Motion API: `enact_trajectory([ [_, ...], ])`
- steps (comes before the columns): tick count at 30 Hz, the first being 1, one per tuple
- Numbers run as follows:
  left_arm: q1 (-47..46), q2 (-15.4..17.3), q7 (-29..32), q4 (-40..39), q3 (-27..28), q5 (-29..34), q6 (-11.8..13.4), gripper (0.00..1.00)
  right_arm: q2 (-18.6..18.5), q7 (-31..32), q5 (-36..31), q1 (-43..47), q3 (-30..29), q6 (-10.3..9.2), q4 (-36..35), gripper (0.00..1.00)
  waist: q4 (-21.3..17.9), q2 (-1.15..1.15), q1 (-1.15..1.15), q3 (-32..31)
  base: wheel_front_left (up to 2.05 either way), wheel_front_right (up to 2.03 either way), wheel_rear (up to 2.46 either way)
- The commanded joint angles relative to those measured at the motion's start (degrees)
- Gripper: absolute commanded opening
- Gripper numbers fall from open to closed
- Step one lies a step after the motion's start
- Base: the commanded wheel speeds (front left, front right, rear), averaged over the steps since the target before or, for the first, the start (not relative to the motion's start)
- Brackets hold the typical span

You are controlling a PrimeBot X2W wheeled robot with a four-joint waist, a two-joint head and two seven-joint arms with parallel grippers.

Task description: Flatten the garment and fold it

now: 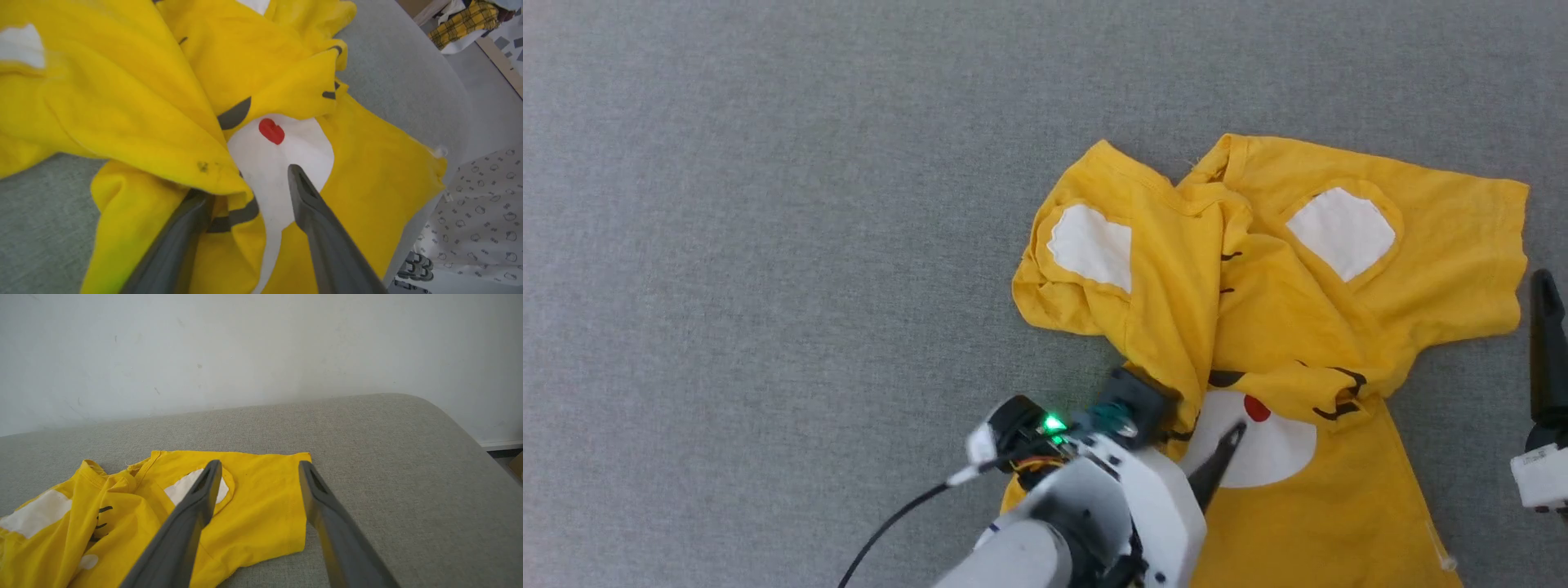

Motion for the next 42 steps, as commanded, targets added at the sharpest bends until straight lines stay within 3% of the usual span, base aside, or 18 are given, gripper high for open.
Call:
enact_trajectory([
  [1,0.6,-0.7,-2.0,-0.5,1.3,-1.1,0.7,1.00,0.1,0.0,0.2,0.6,0.2,-0.05,0.2,1.00,-0.1,0.00,0.00,0.0,0.00,0.00,0.00],
  [5,2.1,-2.6,-16.3,-5.3,9.3,-8.9,2.5,1.00,0.1,0.1,0.3,0.9,0.3,-0.05,0.4,1.00,0.0,0.00,0.00,0.1,0.00,0.00,0.00],
  [7,2.0,-2.7,-23.4,-7.3,14.4,-9.7,4.6,1.00,0.1,0.5,-0.1,0.9,0.6,-0.05,0.4,1.00,0.2,0.00,0.00,0.2,0.00,0.00,0.00],
  [11,2.3,2.2,-34.6,-7.0,23.4,-0.6,12.0,1.00,0.1,2.4,-2.7,-0.7,2.3,-0.05,-0.2,1.00,0.2,0.00,0.00,0.8,0.00,0.00,0.00],
  [14,4.8,4.5,-38.0,-7.2,28.1,3.6,17.3,1.00,-1.1,4.1,-4.0,-3.3,2.7,-0.05,-0.2,1.00,0.0,0.00,0.00,1.4,0.00,0.00,0.00],
  [17,7.8,5.5,-39.2,-8.5,30.1,6.4,20.1,1.00,-1.9,6.5,-4.1,-6.2,1.0,-0.05,0.8,1.00,0.2,0.00,0.00,2.2,0.00,0.00,0.00],
  [20,9.7,4.8,-39.6,-9.3,30.4,6.9,21.0,1.00,-3.7,10.8,-5.4,-8.3,-2.0,-0.05,2.7,1.00,0.5,0.00,0.00,3.4,0.00,0.00,0.00],
  [24,9.2,3.1,-39.8,-8.4,29.6,5.8,19.2,1.00,-6.2,17.0,-7.5,-9.3,-5.2,-0.05,6.4,1.00,1.7,0.00,0.00,5.0,0.00,0.00,0.00],
  [34,7.8,0.3,-39.9,-8.0,28.9,6.7,17.2,1.00,-4.2,20.7,-4.6,-9.5,-5.6,-0.05,12.6,1.00,4.2,0.00,0.00,6.3,0.00,0.00,0.00],
  [35,7.8,0.4,-39.9,-7.9,29.3,6.6,16.9,1.00,-3.9,21.1,-4.5,-9.5,-5.7,-0.05,13.3,0.96,4.4,0.00,0.00,6.3,0.00,0.00,0.00],
  [36,7.7,0.4,-39.9,-7.8,29.6,6.5,16.7,1.00,-3.7,21.3,-4.3,-9.6,-5.7,-0.05,13.8,0.36,4.4,0.00,0.00,6.2,0.00,0.00,0.00],
  [37,7.7,0.3,-39.9,-7.9,29.9,6.6,16.6,1.00,-3.4,21.2,-4.2,-9.8,-5.7,-0.05,14.1,0.00,4.5,0.00,0.00,6.2,0.00,0.00,0.00],
  [42,8.4,-0.1,-39.9,-8.3,30.5,7.2,16.4,1.00,-4.6,18.9,-4.6,-12.1,-7.5,-0.05,14.0,0.00,3.8,0.00,0.00,6.1,0.00,0.00,0.00],
])
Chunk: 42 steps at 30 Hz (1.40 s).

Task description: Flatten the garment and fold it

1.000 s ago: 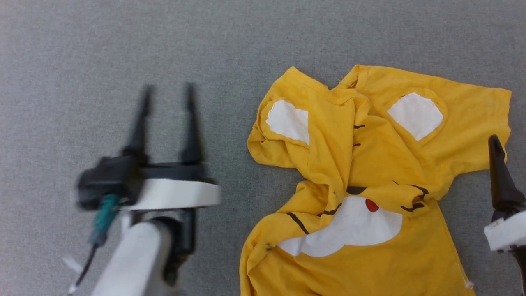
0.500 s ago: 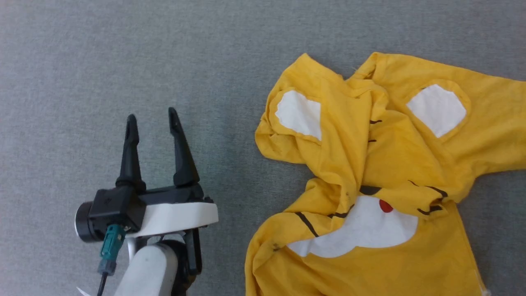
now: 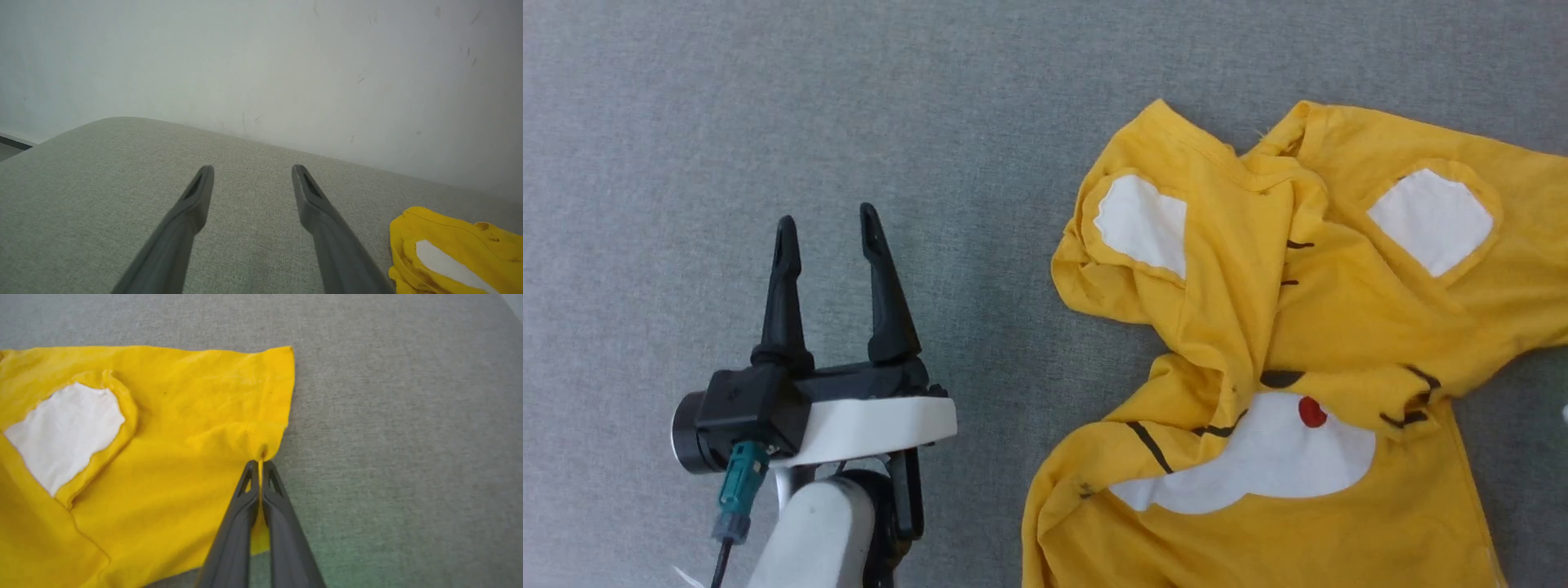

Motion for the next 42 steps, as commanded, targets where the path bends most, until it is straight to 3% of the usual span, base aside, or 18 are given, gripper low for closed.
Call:
enact_trajectory([
  [1,0.0,-0.1,-0.3,-0.2,0.3,0.4,-0.2,1.00,-1.3,-0.6,-0.3,-1.1,-1.2,-0.06,0.4,0.00,-0.4,0.00,0.00,0.0,0.00,0.00,0.00],
  [7,0.1,-0.4,-0.3,-0.5,0.8,0.7,-0.6,1.00,-9.6,-2.5,-3.5,-2.6,-8.2,-0.06,3.5,0.00,-1.0,0.00,0.00,0.6,0.00,0.00,0.00],
  [13,0.2,-0.4,-0.3,0.1,0.8,0.4,-1.2,1.00,-16.1,-6.0,-5.2,-3.9,-13.1,-0.06,12.8,0.00,-1.4,0.00,0.00,1.3,0.00,0.00,0.00],
  [19,-0.3,0.3,1.1,1.2,0.5,-0.2,-2.0,1.00,-15.1,-10.3,-6.5,-6.4,-12.5,-0.06,19.3,0.00,-1.7,0.00,0.00,1.1,0.00,0.00,0.00],
  [28,-0.5,0.8,2.8,1.1,-0.4,0.1,-2.0,1.00,-14.5,-13.0,-6.6,-8.2,-10.9,-0.06,18.6,0.00,-3.0,0.00,0.00,0.2,0.00,0.00,0.00],
  [29,-0.5,0.8,3.0,1.1,-0.5,0.0,-2.1,1.00,-14.9,-13.4,-7.5,-8.1,-11.4,-0.06,18.4,0.13,-3.1,0.00,0.00,0.1,0.00,0.00,0.00],
  [30,-0.5,0.9,3.1,1.1,-0.5,-0.1,-2.1,1.00,-14.9,-13.7,-8.1,-8.1,-11.9,-0.06,18.2,0.51,-3.1,0.00,0.00,0.1,0.00,0.00,0.00],
  [31,-0.5,1.0,3.2,1.1,-0.5,-0.2,-2.2,1.00,-14.6,-13.7,-8.0,-8.1,-12.4,-0.06,18.0,1.00,-3.2,0.00,0.00,0.0,0.00,0.00,0.00],
  [35,-0.2,1.0,3.3,1.1,-0.7,-0.4,-2.2,1.00,-13.4,-11.5,-5.2,-7.1,-11.0,-0.06,14.2,1.00,-3.2,0.00,0.00,-0.3,0.00,0.00,0.00],
  [42,0.6,1.0,3.0,1.5,-0.8,-1.1,-2.1,1.00,-12.8,-6.8,1.4,-4.9,-5.4,-0.06,-0.7,1.00,-2.9,0.00,0.00,-1.7,0.00,0.00,0.00],
])
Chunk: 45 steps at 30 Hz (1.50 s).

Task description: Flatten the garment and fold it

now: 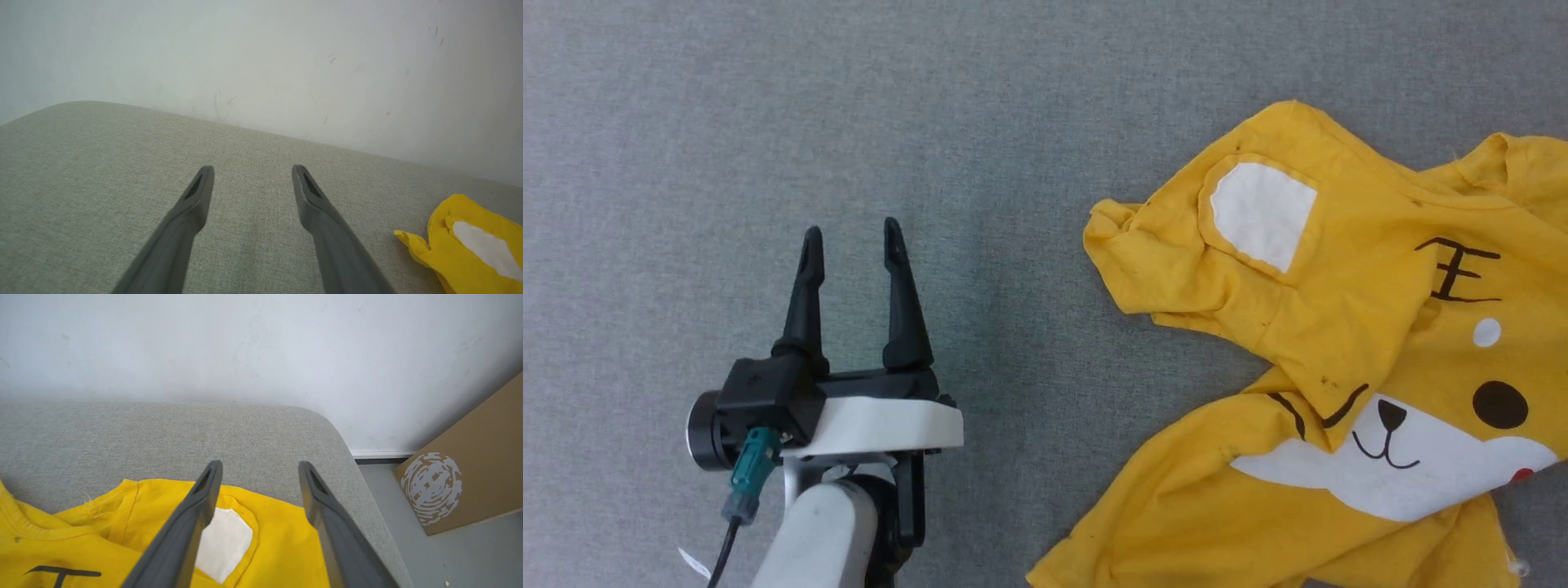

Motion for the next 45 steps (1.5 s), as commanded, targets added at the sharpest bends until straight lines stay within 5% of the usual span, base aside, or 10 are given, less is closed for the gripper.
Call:
enact_trajectory([
  [1,0.5,0.2,-0.1,0.1,-0.1,-0.4,-0.2,1.00,-0.1,0.4,0.5,0.5,0.9,-0.11,-1.0,1.00,0.3,0.00,0.00,-0.3,0.00,0.00,0.00],
  [8,0.2,-0.2,-0.8,0.5,-0.7,-0.9,-0.7,1.00,-1.9,5.7,3.7,-0.5,12.9,-0.11,-4.3,1.00,1.8,0.00,0.00,0.0,0.00,0.00,0.00],
  [24,-1.3,-1.8,-2.6,2.8,-2.5,-2.3,-1.5,1.00,-12.6,12.6,7.4,-8.8,35.0,-0.11,7.8,1.00,7.9,0.00,0.00,3.0,0.00,0.00,0.00],
  [25,-1.3,-1.9,-2.7,2.9,-2.6,-2.4,-1.5,1.00,-12.9,13.2,7.7,-8.9,35.6,-0.11,8.6,0.77,8.2,0.00,0.00,3.0,0.00,0.00,0.00],
  [26,-1.3,-2.0,-2.8,3.1,-2.7,-2.5,-1.6,1.00,-13.3,13.6,7.7,-8.9,36.1,-0.11,9.3,0.35,8.4,0.00,0.00,2.9,0.00,0.00,0.00],
  [27,-1.4,-2.1,-2.8,3.3,-2.7,-2.6,-1.6,1.00,-13.5,13.7,7.7,-9.1,36.3,-0.11,10.0,0.04,8.7,0.00,0.00,2.9,0.00,0.00,0.00],
  [45,-3.1,-3.5,-3.4,4.0,-4.5,-4.1,-1.8,1.00,-17.8,-0.2,-1.8,-27.0,37.9,-0.11,20.4,0.00,14.6,0.00,0.00,5.7,0.00,0.00,0.00],
])
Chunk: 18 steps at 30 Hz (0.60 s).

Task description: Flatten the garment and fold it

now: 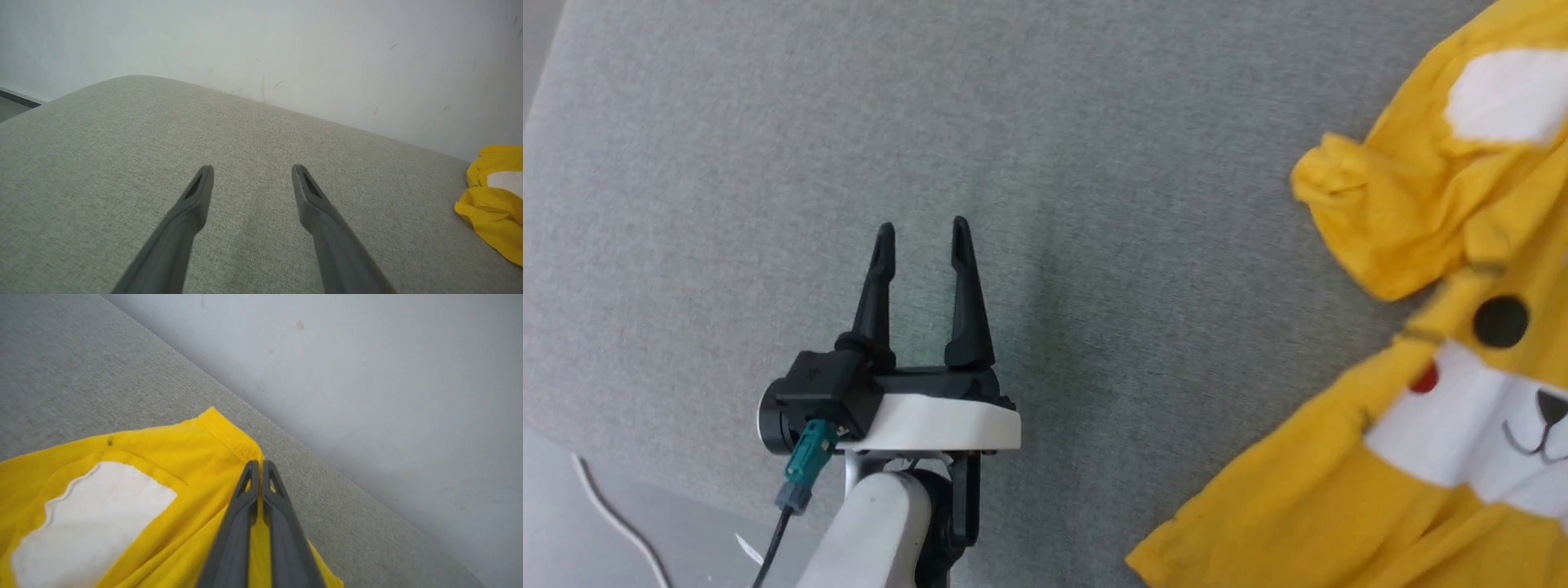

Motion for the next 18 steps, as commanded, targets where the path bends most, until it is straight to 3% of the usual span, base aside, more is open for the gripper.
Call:
enact_trajectory([
  [1,-0.8,-0.3,-0.3,-0.1,-0.2,-0.4,-0.1,1.00,0.4,-1.0,-1.6,-1.4,-0.5,-0.13,1.7,0.00,1.5,0.00,0.00,1.5,0.00,0.00,0.00],
  [4,-1.2,-0.4,-0.3,-0.1,-0.7,-0.5,0.0,1.00,1.4,-2.8,-4.4,-2.9,-1.3,-0.13,5.6,0.00,2.0,0.00,0.00,2.2,0.00,0.00,0.00],
  [5,-1.4,-0.4,-0.3,0.1,-0.8,-0.6,0.0,1.00,1.7,-2.9,-4.9,-3.0,-1.1,-0.13,6.7,0.16,2.0,0.00,0.00,2.3,0.00,0.00,0.00],
  [6,-1.5,-0.4,-0.3,0.2,-1.0,-0.6,0.1,1.00,1.9,-2.7,-5.1,-3.1,-0.9,-0.13,7.8,0.35,2.0,0.00,0.00,2.4,0.00,0.00,0.00],
  [7,-1.6,-0.4,-0.3,0.2,-1.1,-0.7,0.1,1.00,2.1,-2.5,-5.1,-3.2,-0.9,-0.13,8.5,1.00,1.9,0.00,0.00,2.4,0.00,0.00,0.00],
  [14,-1.6,-0.4,-0.3,1.0,-0.9,-0.7,0.4,1.00,4.4,-1.0,-1.2,-3.5,0.8,-0.13,7.9,1.00,0.1,0.00,0.00,-0.3,0.00,0.00,0.00],
  [18,-0.8,-0.4,-0.3,1.3,0.0,-0.1,0.2,1.00,5.9,1.6,3.0,-2.6,1.0,-0.13,2.7,1.00,-1.5,0.00,0.00,-3.3,0.00,0.00,0.00],
])
